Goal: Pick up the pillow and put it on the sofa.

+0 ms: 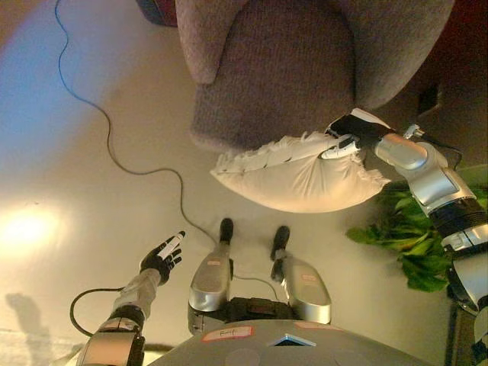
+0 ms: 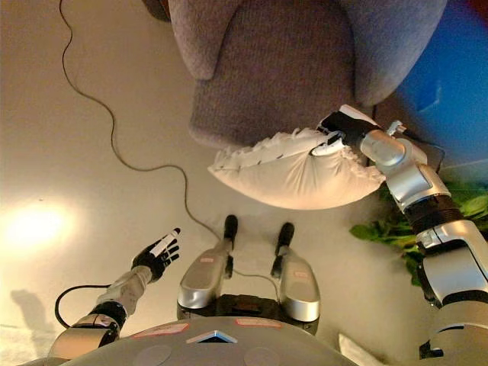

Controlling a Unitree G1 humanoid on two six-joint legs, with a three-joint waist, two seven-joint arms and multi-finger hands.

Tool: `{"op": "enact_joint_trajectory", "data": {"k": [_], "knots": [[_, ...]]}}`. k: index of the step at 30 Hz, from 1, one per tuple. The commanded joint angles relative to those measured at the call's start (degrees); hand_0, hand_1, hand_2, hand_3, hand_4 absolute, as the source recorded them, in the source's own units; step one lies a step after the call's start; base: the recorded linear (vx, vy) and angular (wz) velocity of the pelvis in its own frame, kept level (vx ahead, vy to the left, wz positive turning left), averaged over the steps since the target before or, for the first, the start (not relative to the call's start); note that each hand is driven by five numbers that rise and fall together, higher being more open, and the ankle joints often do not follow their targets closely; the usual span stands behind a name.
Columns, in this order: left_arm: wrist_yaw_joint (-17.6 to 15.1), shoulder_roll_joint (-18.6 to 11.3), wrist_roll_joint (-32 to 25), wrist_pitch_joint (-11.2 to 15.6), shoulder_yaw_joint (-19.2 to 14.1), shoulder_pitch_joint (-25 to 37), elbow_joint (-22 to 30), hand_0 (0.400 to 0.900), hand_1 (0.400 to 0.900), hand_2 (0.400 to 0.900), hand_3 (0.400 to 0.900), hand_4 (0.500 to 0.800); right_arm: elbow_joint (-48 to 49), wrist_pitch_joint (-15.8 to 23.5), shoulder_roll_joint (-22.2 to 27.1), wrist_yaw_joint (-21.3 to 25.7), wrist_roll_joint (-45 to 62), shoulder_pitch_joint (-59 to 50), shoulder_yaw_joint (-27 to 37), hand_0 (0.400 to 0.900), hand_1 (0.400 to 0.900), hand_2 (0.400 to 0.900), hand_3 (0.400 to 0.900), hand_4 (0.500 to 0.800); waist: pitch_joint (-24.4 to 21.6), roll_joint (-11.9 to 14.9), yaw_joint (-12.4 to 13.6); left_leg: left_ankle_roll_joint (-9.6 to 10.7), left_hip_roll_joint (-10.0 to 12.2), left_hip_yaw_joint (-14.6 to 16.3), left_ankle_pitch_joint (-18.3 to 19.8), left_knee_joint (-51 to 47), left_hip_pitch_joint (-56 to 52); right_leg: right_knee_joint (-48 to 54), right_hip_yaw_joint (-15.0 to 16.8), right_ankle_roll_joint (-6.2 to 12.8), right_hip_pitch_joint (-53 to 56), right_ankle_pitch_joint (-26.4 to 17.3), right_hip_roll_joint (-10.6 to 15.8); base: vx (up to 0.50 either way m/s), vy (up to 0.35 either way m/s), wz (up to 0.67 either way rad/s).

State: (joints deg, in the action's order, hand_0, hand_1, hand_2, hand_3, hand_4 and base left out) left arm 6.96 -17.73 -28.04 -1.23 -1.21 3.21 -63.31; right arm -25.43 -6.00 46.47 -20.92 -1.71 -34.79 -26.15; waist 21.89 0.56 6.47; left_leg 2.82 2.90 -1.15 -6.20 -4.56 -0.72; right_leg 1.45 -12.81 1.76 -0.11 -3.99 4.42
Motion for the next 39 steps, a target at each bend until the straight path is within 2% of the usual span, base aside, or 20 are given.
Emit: {"op": "enact_joint_trajectory", "data": {"k": [1,5,10,18,24,27,28,29,32,34,39], "knots": [[-0.47,-1.83,4.43,0.34,3.45,-6.39,-5.41,0.9,0.9,0.9,0.9,0.8,3.61,7.13,2.07,1.29,9.61,-7.8,7.04,0.4,0.4,0.4,0.4,0.5,-13.84,2.81,0.81,0.59,-0.95,1.83,7.52,2.46,-0.06,-1.62,-0.44,4.44,2.29,4.99,2.35,0.14,0.037,0.03],[-0.94,-1.26,5.8,0.34,3.35,-6.89,-7.78,0.9,0.9,0.9,0.9,0.8,-0.16,6.83,3.92,-0.47,13.96,-13.49,6.3,0.4,0.4,0.4,0.4,0.5,-15.96,3.95,1.69,0.89,-0.93,1.25,7.71,1.0,-2.46,-0.15,-1.03,4.2,5.08,5.21,1.66,0.11,0.02,0.1],[-1.2,-2.07,5.88,0.05,3.36,-7.1,-9.73,0.9,0.9,0.9,0.9,0.8,-8.95,6.73,6.09,-1.52,19.94,-23.8,2.15,0.4,0.4,0.4,0.4,0.5,-17.59,5.05,3.39,1.25,-0.96,0.21,7.87,0.53,-3.54,1.21,-2.31,3.98,7.18,5.19,1.37,0.08,0.008,0.18],[-1.6,-2.32,6.75,0.04,4.36,-8.03,-10.21,0.9,0.9,0.9,0.9,0.8,-22.83,2.7,6.6,-3.07,21.28,-32.77,-2.13,0.4,0.4,0.4,0.4,0.5,-17.71,5.07,6.02,1.61,-1.11,-1.75,7.48,0.68,-3.32,1.92,-4.19,3.74,8.52,5.28,1.54,0.07,0.008,0.21],[-1.27,-3.07,6.22,0.47,6.01,-6.67,-9.19,0.9,0.9,0.9,0.9,0.8,-31.11,0.88,4.91,-1.9,21.73,-35.14,-3.01,0.4,0.4,0.4,0.4,0.5,-15.15,4.09,8.23,1.5,-1.17,-3.88,6.63,1.23,-0.78,1.61,-5.04,3.48,7.07,5.17,1.75,-0.03,-0.056,0.21],[-1.49,-3.14,4.8,1.42,7.35,-5.43,-8.37,0.9,0.9,0.9,0.9,0.8,-33.94,0.09,4.38,2.14,20.43,-36.79,-3.84,0.4,0.4,0.4,0.4,0.5,-13.16,3.1,9.03,1.55,-1.25,-5.08,5.96,1.18,1.16,1.65,-5.38,3.36,5.69,4.97,1.88,-0.14,-0.067,0.16],[-1.56,-3.15,4.2,1.75,7.8,-4.86,-8.11,0.9,0.9,0.9,0.9,0.8,-34.95,-0.18,4.43,6.69,18.71,-37.78,-4.52,0.61,0.61,0.61,0.61,0.626,-12.44,2.62,9.19,1.58,-1.28,-5.43,5.68,1.02,1.75,1.76,-5.49,3.33,5.23,4.84,1.93,-0.15,-0.044,0.1],[-1.55,-2.98,3.91,2.11,7.96,-4.66,-7.97,0.9,0.9,0.9,0.9,0.8,-36.4,-0.63,4.24,8.13,17.34,-38.29,-4.6,0.9,0.9,0.9,0.9,0.8,-11.87,2.18,9.32,1.59,-1.37,-5.77,5.52,0.97,2.08,1.84,-5.56,3.35,4.96,4.76,1.94,-0.14,-0.026,0.08],[-1.72,-2.62,1.91,2.7,9.59,-4.08,-6.84,0.9,0.9,0.9,0.9,0.8,-39.76,-3.44,4.42,9.99,16.14,-41.31,-6.68,0.9,0.9,0.9,0.9,0.8,-10.77,0.98,9.58,1.78,-1.48,-6.57,4.92,0.63,3.35,2.15,-5.82,3.4,3.97,4.58,2.14,-0.12,-0.008,0.08],[-1.68,-2.62,1.15,2.16,10.23,-3.95,-6.02,0.9,0.9,0.9,0.9,0.8,-40.85,-4.78,5.17,10.11,13.6,-42.59,-7.07,0.9,0.9,0.9,0.9,0.8,-10.4,0.41,9.58,1.87,-1.45,-6.81,4.72,0.61,3.63,2.23,-6.21,3.36,3.87,4.57,2.31,-0.04,0.008,0.05],[-1.95,-2.52,1.48,1.34,10.43,-5.26,-5.25,0.9,0.9,0.9,0.9,0.8,-42.93,-5.88,7.18,9.59,9.54,-43.93,-9.51,0.9,0.9,0.9,0.9,0.8,-11.43,0.37,9.36,2.18,-1.22,-6.74,4.68,0.54,2.99,2.43,-6.43,3.41,4.59,4.79,2.42,0.05,0.005,-0.01]]}}
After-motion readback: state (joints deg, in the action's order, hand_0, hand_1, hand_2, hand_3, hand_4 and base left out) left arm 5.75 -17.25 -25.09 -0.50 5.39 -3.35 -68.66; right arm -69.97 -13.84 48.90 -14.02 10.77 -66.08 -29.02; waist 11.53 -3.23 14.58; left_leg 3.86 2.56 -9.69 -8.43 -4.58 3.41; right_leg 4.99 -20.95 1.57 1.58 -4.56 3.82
